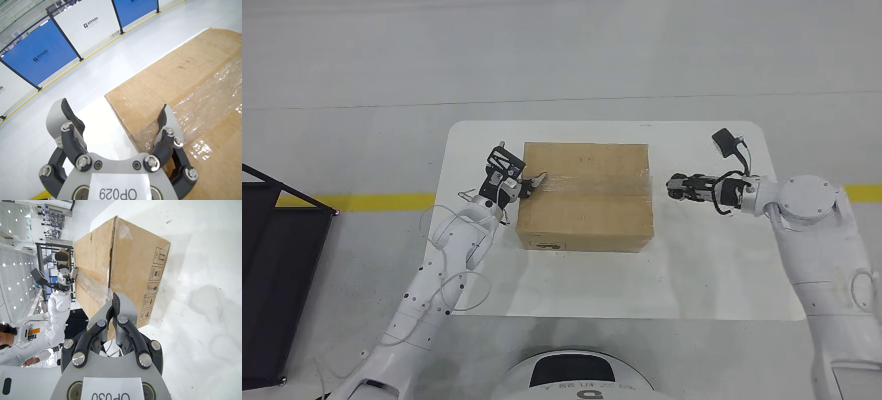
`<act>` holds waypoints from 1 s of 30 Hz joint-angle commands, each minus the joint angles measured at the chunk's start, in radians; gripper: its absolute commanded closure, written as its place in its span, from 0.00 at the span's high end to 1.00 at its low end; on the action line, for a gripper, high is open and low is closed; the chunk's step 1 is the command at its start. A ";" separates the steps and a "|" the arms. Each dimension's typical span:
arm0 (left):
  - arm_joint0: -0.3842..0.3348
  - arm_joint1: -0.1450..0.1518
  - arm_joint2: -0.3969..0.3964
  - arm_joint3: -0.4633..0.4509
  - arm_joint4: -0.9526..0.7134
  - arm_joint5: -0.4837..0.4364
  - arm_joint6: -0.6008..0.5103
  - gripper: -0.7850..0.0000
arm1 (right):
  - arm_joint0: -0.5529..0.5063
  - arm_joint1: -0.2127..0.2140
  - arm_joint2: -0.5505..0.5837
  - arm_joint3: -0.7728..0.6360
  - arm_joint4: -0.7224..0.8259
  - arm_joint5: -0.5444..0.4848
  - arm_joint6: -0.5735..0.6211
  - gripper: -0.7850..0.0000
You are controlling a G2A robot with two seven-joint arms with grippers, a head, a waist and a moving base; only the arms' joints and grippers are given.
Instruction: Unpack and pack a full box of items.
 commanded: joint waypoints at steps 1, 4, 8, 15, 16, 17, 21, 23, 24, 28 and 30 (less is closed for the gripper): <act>0.000 0.000 0.000 0.000 0.000 0.000 0.000 1.00 | 0.005 0.002 -0.009 0.001 -0.026 0.013 0.004 0.00; 0.000 0.000 0.000 0.000 0.000 0.000 0.000 1.00 | 0.011 0.004 -0.020 0.000 -0.054 0.029 0.001 0.17; 0.000 0.000 0.000 0.000 0.000 0.000 0.000 1.00 | 0.002 0.009 -0.007 -0.007 -0.065 0.040 -0.014 0.42; 0.000 0.000 0.000 0.000 0.000 0.000 0.000 1.00 | -0.060 0.024 0.098 -0.041 0.009 0.071 -0.067 1.00; 0.000 0.000 0.000 0.000 0.000 0.000 0.000 1.00 | -0.073 0.025 0.111 -0.050 0.023 0.069 -0.067 1.00; 0.000 0.000 0.000 0.000 0.000 0.000 0.000 1.00 | -0.085 0.028 0.122 -0.059 0.021 0.073 -0.066 1.00; 0.000 0.000 0.000 0.000 0.000 0.000 0.000 1.00 | -0.085 0.028 0.122 -0.059 0.021 0.073 -0.066 1.00; 0.000 0.000 0.000 0.000 0.000 0.000 0.000 1.00 | -0.085 0.028 0.122 -0.059 0.021 0.073 -0.066 1.00; 0.000 0.000 0.000 0.000 0.000 0.000 0.000 1.00 | -0.085 0.028 0.122 -0.059 0.021 0.073 -0.066 1.00; 0.000 0.000 0.000 0.000 0.000 0.000 0.000 1.00 | -0.083 0.023 0.130 -0.070 0.082 0.055 -0.105 1.00; 0.000 0.000 0.000 0.000 0.000 0.000 0.000 1.00 | -0.086 0.013 0.114 -0.103 0.171 -0.001 -0.151 1.00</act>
